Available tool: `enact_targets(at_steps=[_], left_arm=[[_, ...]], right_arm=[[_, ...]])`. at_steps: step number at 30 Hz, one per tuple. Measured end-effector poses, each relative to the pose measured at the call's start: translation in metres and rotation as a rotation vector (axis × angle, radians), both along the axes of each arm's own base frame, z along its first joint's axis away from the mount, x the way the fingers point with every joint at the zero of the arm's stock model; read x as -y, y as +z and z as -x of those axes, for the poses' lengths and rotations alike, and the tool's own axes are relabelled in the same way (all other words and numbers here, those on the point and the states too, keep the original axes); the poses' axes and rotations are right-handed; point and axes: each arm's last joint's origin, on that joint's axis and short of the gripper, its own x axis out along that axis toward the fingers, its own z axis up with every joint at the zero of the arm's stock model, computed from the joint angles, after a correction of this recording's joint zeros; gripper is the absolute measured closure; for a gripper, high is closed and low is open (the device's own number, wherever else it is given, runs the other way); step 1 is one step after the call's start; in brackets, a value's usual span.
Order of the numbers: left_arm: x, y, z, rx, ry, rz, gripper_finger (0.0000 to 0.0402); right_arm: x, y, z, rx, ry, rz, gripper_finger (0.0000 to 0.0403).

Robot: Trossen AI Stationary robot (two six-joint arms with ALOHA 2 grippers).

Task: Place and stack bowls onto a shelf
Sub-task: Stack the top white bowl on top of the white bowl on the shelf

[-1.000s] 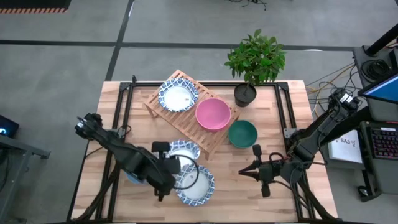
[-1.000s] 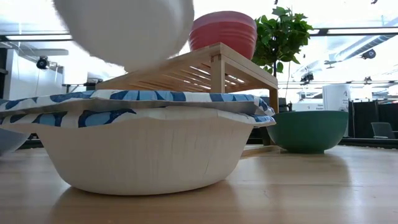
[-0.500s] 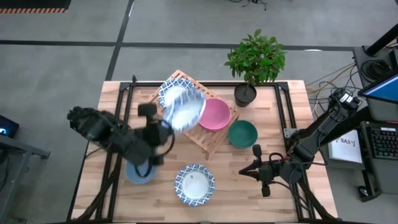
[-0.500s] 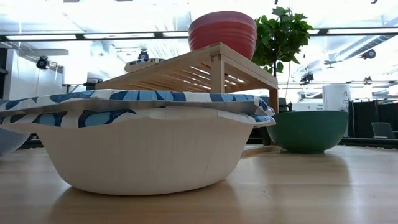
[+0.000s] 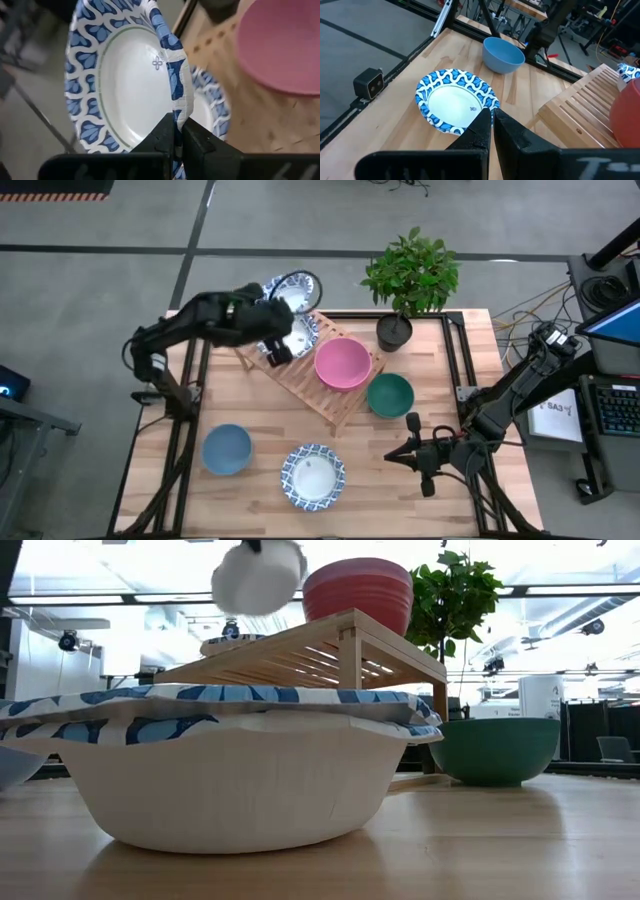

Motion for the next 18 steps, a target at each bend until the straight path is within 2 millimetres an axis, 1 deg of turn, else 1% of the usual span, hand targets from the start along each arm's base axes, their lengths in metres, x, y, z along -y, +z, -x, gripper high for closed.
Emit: enact_targets(at_steps=[3, 6, 13, 18], left_arm=[[-0.015, -0.016, -0.004, -0.063, 0.039, 0.036, 0.0400], [-0.021, -0.033, -0.008, -0.135, 0.058, 0.046, 0.0400], [-0.020, -0.068, -0.017, -0.246, 0.057, 0.088, 0.0400], [-0.019, -0.084, -0.020, -0.288, 0.055, 0.112, 0.0400]], right_arm=[[0.000, 0.000, 0.000, 0.000, 0.000, 0.000, 0.0394], [0.000, 0.000, 0.000, -0.001, 0.002, 0.009, 0.0394], [0.000, -0.001, 0.000, -0.009, 0.005, 0.023, 0.0394], [0.000, -0.001, 0.000, -0.009, 0.005, 0.026, 0.0394]])
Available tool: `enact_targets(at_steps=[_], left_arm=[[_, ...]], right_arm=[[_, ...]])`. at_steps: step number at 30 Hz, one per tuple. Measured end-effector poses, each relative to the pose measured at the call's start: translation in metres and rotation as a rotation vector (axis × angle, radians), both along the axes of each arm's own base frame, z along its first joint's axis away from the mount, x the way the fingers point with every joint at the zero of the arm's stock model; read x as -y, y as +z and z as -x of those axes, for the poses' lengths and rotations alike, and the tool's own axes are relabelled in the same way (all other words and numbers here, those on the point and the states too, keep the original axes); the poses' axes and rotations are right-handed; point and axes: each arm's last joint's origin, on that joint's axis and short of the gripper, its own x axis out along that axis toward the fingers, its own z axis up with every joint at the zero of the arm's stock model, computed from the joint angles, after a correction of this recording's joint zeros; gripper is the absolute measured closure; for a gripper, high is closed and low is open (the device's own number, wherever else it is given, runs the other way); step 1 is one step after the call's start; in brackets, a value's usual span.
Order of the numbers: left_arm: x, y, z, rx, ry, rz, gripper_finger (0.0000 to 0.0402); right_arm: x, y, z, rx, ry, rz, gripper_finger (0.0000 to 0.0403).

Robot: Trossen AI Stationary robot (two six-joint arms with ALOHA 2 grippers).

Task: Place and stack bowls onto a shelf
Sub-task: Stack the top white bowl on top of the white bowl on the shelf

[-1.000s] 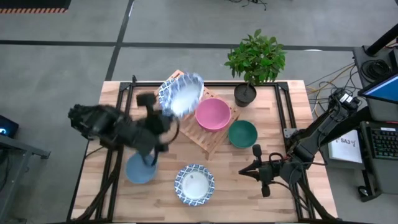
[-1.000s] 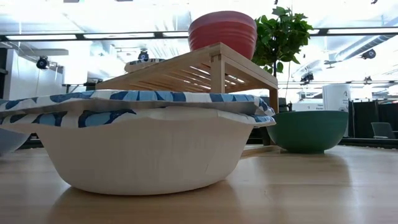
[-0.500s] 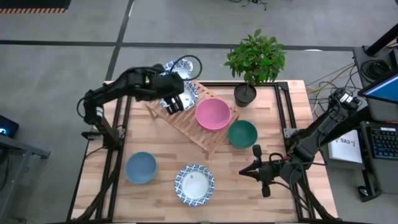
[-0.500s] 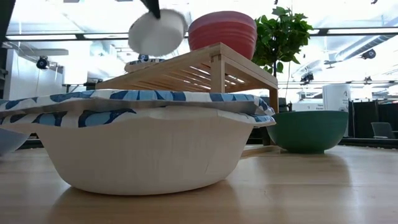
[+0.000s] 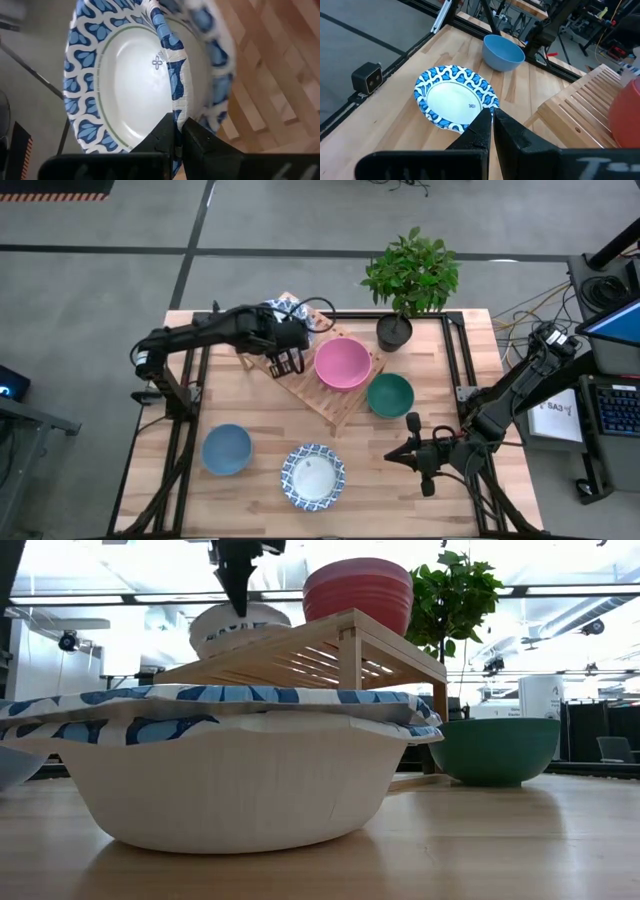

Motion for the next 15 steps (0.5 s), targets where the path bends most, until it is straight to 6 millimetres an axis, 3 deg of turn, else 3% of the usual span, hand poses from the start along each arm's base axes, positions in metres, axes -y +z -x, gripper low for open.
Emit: enact_targets(at_steps=[15], left_arm=[[0.0066, -0.0025, -0.0020, 0.000, -0.017, 0.002, 0.0373]], right_arm=[[0.0000, 0.0000, 0.0000, 0.000, 0.000, 0.000, 0.0394]])
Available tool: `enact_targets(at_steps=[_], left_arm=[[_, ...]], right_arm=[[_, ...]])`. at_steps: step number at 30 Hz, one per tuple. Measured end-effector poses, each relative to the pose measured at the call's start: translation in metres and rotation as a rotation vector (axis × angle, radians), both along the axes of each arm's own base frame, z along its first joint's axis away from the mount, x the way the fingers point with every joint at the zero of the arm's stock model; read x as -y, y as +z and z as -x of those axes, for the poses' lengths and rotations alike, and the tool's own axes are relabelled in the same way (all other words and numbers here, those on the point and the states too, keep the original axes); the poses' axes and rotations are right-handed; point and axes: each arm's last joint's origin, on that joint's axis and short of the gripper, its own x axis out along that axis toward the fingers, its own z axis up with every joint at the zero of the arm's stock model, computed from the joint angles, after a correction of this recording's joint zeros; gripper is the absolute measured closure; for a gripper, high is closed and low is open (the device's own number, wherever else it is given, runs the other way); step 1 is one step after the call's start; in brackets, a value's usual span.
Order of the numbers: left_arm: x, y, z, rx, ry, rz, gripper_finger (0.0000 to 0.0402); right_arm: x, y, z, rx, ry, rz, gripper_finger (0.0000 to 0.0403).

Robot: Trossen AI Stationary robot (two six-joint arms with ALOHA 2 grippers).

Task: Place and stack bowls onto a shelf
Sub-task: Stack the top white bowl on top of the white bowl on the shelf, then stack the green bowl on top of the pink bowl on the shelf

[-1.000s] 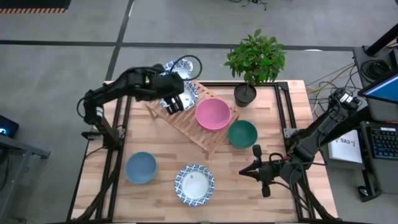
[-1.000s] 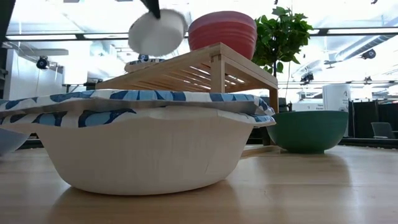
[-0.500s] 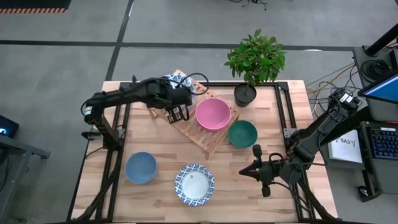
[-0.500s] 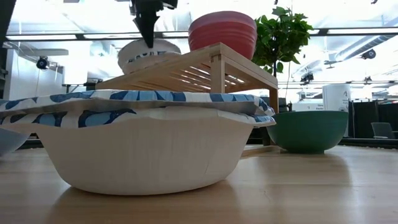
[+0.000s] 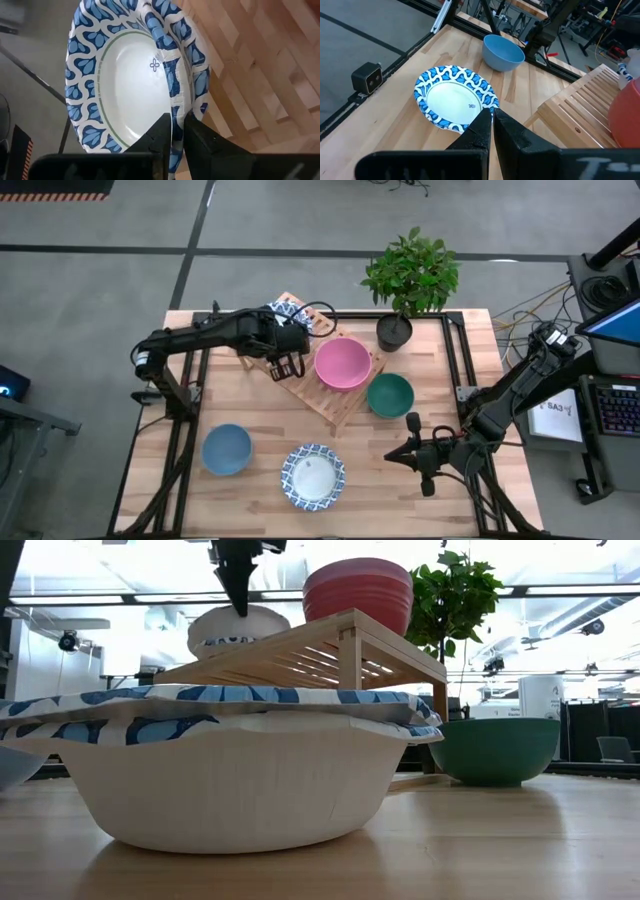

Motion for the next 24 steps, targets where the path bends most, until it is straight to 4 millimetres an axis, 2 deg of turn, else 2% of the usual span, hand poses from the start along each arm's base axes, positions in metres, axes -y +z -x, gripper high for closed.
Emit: enact_targets(at_steps=[5, 16, 20, 24], left_arm=[[0.004, -0.001, -0.001, 0.006, -0.020, 0.055, 0.0347], [0.008, -0.001, 0.000, 0.021, 0.001, 0.082, 0.0252], [0.021, 0.002, 0.003, 0.043, 0.013, 0.092, 0.0239], [0.045, 0.011, 0.009, 0.094, -0.036, 0.088, 0.0238]], right_arm=[[0.000, 0.000, 0.000, 0.000, 0.000, 0.000, 0.0394], [0.000, -0.001, 0.000, -0.006, -0.005, -0.008, 0.0394], [0.000, -0.001, 0.000, -0.008, -0.010, -0.021, 0.0394], [0.000, -0.001, 0.000, -0.012, -0.020, -0.043, 0.0394]])
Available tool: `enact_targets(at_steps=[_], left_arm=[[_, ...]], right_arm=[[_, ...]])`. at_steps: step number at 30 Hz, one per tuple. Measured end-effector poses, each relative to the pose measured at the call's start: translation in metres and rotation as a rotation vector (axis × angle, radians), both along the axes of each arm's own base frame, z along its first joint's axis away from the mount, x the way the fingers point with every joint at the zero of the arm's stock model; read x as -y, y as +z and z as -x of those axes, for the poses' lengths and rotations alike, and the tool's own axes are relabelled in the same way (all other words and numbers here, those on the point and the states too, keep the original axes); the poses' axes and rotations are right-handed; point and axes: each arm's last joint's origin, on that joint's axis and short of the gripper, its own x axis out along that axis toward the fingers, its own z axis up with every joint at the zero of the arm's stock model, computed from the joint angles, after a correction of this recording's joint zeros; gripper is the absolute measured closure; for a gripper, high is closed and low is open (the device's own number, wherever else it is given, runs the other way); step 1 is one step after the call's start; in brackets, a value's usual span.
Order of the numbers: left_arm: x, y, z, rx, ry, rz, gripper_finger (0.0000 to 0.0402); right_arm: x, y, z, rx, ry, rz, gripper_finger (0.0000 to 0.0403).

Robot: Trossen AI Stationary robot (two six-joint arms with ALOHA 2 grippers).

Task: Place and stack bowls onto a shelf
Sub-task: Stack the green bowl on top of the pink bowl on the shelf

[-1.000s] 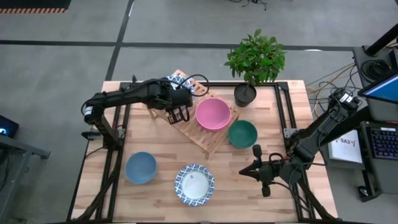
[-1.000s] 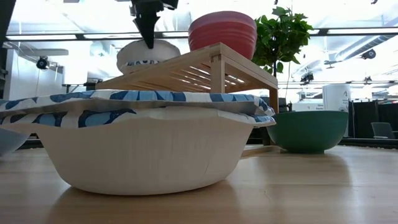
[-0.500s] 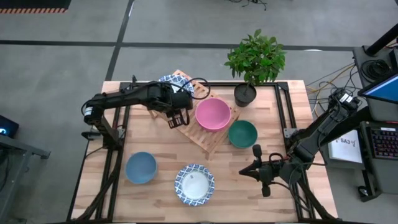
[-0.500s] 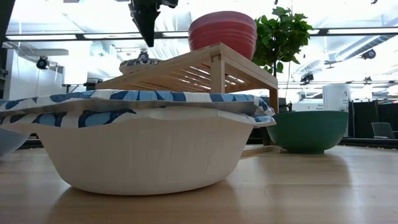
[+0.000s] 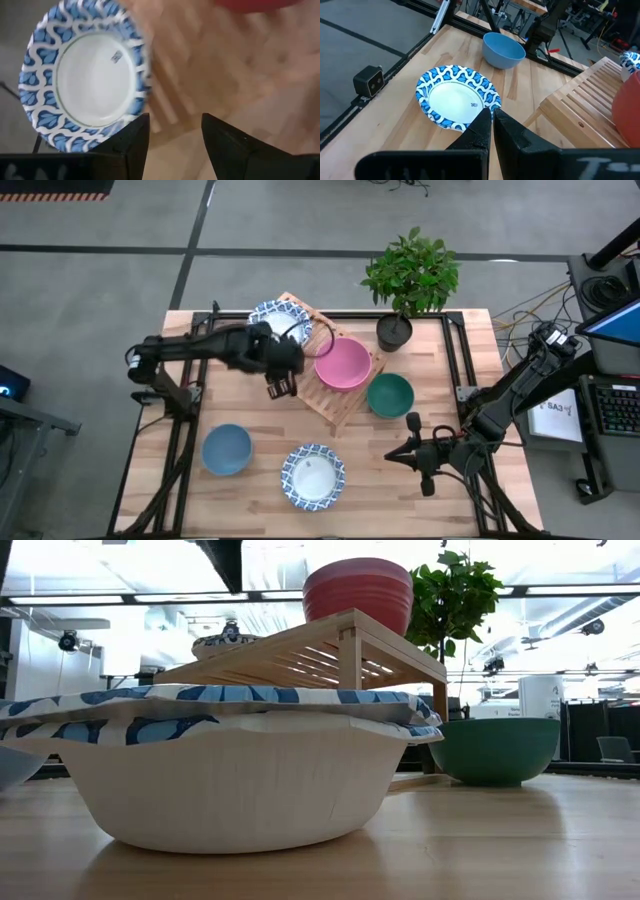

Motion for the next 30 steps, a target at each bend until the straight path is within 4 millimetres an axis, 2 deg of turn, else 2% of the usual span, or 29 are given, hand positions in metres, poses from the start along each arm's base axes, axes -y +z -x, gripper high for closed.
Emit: enact_targets(at_steps=[4, 9, 13, 17, 22, 25, 30], left_arm=[[0.035, 0.009, 0.006, 0.107, -0.064, -0.050, 0.0238], [0.093, 0.010, 0.016, 0.284, -0.203, -0.125, 0.0238], [0.138, -0.001, 0.025, 0.412, -0.298, -0.219, 0.0238], [0.172, -0.022, 0.038, 0.471, -0.353, -0.373, 0.0241], [0.191, -0.058, 0.052, 0.488, -0.375, -0.587, 0.0245], [0.189, -0.077, 0.055, 0.485, -0.353, -0.648, 0.0250], [0.179, -0.103, 0.058, 0.446, -0.329, -0.644, 0.0262]], right_arm=[[0.000, 0.000, 0.000, 0.000, -0.019, -0.019, 0.0394], [0.003, -0.001, -0.002, 0.000, -0.082, -0.072, 0.0394], [0.008, -0.005, -0.003, -0.025, -0.154, -0.128, 0.0394], [0.011, -0.010, -0.004, -0.032, -0.207, -0.184, 0.0394], [0.016, -0.016, -0.003, -0.004, -0.327, -0.235, 0.0394], [0.017, -0.016, -0.003, 0.008, -0.365, -0.284, 0.0394], [0.018, -0.016, -0.004, 0.013, -0.410, -0.376, 0.0394]])
